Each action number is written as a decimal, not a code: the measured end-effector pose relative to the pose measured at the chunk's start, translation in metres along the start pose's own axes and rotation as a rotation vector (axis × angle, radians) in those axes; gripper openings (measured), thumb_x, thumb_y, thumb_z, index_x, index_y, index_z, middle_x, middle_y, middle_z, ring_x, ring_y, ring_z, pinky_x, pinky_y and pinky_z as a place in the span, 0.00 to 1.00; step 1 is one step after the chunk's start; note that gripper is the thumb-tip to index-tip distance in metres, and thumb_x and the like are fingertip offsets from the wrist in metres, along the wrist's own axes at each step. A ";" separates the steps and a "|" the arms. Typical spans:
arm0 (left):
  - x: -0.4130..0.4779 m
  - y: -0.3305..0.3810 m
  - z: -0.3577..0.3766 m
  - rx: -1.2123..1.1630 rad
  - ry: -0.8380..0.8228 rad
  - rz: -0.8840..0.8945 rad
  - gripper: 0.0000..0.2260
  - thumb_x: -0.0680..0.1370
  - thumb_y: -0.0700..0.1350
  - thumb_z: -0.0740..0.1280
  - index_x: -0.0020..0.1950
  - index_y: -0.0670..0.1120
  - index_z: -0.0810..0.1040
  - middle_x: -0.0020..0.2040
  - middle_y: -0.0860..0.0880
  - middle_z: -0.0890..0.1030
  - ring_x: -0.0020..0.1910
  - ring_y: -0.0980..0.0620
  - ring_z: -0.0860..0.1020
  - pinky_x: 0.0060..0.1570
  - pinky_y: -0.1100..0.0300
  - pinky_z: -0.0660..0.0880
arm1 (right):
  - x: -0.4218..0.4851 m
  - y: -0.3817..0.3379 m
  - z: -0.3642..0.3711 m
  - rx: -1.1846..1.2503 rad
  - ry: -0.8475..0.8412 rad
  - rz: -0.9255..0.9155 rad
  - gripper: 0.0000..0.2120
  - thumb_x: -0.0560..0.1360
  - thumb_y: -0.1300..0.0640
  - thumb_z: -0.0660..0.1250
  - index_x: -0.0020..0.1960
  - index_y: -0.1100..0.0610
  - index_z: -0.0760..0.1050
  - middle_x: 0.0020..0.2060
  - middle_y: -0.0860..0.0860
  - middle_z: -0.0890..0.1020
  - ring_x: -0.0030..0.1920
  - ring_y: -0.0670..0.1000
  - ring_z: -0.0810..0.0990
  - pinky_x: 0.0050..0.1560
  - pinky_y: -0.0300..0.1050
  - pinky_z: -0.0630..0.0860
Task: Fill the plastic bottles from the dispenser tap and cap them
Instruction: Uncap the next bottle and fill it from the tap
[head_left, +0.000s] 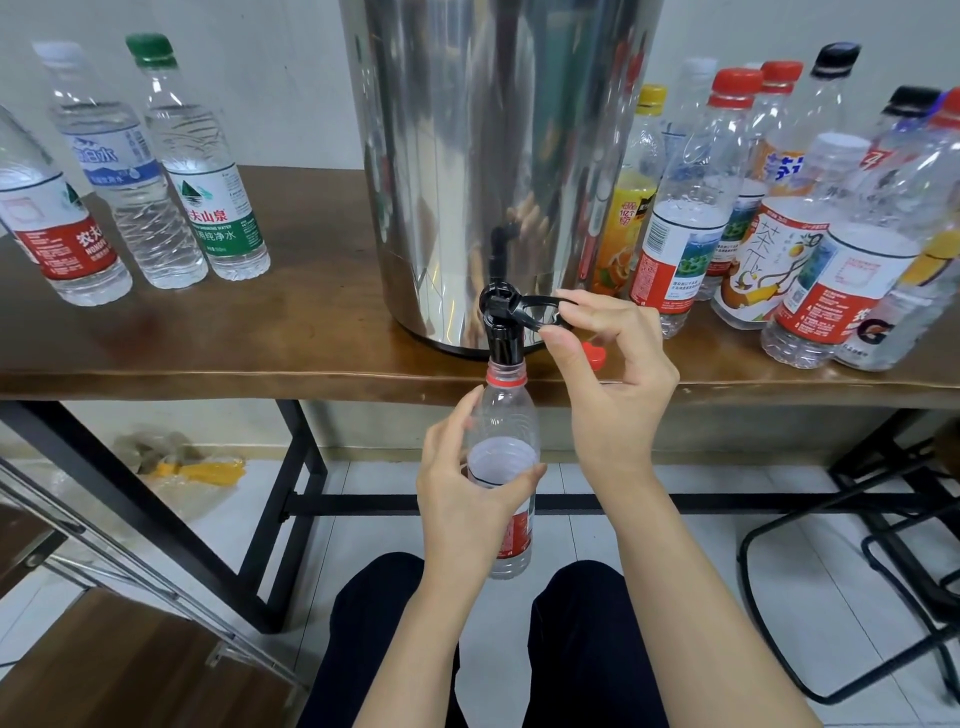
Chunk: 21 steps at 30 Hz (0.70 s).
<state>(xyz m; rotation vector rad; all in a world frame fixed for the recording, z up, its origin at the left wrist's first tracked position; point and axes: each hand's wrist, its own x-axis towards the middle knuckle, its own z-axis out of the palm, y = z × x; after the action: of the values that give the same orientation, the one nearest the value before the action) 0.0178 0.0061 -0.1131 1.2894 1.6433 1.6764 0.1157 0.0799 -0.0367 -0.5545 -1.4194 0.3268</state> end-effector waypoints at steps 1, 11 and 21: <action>0.000 0.000 0.000 -0.002 -0.001 -0.002 0.39 0.65 0.41 0.82 0.71 0.61 0.70 0.62 0.62 0.72 0.62 0.69 0.70 0.55 0.75 0.71 | 0.000 0.000 0.000 0.000 0.002 0.001 0.08 0.76 0.48 0.70 0.52 0.51 0.79 0.51 0.41 0.81 0.53 0.44 0.77 0.51 0.41 0.74; -0.002 0.003 -0.001 -0.015 -0.001 -0.019 0.39 0.65 0.42 0.82 0.71 0.61 0.70 0.62 0.62 0.73 0.63 0.67 0.70 0.60 0.64 0.74 | -0.001 -0.004 -0.001 0.009 -0.007 0.038 0.06 0.75 0.53 0.71 0.51 0.52 0.79 0.51 0.43 0.81 0.53 0.47 0.78 0.51 0.44 0.75; -0.002 0.003 -0.001 -0.006 0.001 -0.014 0.39 0.65 0.41 0.82 0.70 0.63 0.70 0.62 0.60 0.73 0.63 0.65 0.71 0.60 0.66 0.72 | -0.002 -0.004 0.000 0.021 -0.004 0.044 0.07 0.76 0.49 0.70 0.53 0.49 0.79 0.51 0.43 0.82 0.53 0.47 0.78 0.48 0.45 0.75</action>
<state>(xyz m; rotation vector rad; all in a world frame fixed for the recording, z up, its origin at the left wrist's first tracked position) 0.0187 0.0030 -0.1112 1.2713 1.6426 1.6731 0.1153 0.0753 -0.0360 -0.5689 -1.4078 0.3783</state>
